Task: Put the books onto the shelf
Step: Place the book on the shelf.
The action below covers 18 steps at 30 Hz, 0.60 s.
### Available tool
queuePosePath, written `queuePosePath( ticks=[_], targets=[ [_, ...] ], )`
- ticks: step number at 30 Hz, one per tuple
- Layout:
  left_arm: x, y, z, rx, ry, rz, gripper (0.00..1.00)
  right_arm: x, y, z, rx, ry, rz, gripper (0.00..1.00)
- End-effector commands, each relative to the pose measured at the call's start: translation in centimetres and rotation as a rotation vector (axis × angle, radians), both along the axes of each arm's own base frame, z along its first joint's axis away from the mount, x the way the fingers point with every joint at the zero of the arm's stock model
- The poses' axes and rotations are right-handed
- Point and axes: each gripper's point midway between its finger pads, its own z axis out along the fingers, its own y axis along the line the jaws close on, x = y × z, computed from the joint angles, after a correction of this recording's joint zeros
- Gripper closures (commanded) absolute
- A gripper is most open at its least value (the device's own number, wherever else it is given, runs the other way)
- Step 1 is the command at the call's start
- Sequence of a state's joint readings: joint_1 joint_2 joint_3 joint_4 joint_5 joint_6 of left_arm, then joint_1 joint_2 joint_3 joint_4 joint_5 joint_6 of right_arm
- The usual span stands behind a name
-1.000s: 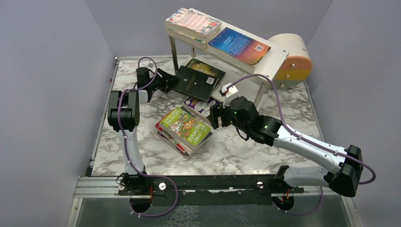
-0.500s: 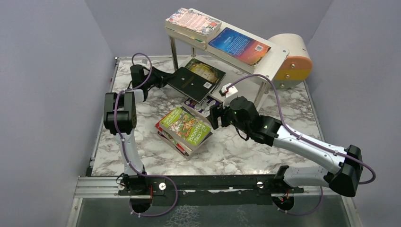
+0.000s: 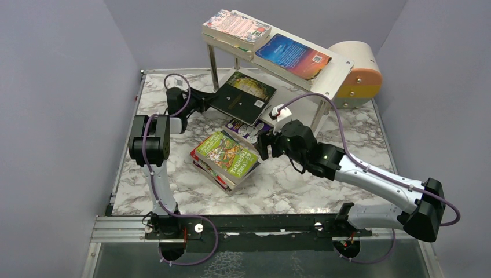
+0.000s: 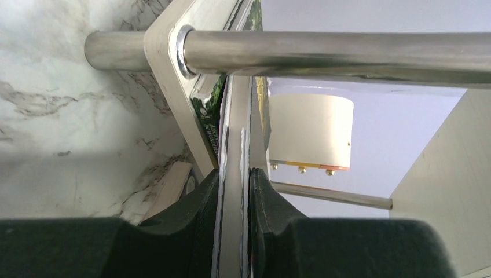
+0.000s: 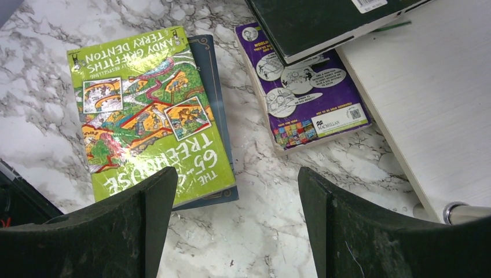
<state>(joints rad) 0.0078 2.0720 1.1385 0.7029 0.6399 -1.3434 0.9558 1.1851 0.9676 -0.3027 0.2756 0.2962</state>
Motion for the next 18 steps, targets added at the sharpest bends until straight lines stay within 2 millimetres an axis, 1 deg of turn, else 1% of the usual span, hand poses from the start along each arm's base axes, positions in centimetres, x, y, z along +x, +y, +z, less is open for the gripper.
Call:
queuePosePath(
  ticks=[1,3,13,18],
  targets=[
    [0.5,-0.3,3.6,-0.055,-0.119,0.131,1.0,-0.1,-0.2,1.2,0.047,-0.027,-0.017,0.25],
    [0.5,-0.2,3.9,-0.069,-0.13,0.172,1.0,-0.2,-0.4,1.3,0.049,-0.026,-0.021,0.25],
    [0.2,1.6,4.5,-0.085,-0.151,0.389,1.0,-0.2,-0.7,1.5,0.056,-0.033,-0.029,0.25],
    [0.2,1.6,5.3,-0.099,-0.195,0.435,1.0,-0.2,-0.8,1.5,0.054,-0.033,-0.031,0.25]
  ],
)
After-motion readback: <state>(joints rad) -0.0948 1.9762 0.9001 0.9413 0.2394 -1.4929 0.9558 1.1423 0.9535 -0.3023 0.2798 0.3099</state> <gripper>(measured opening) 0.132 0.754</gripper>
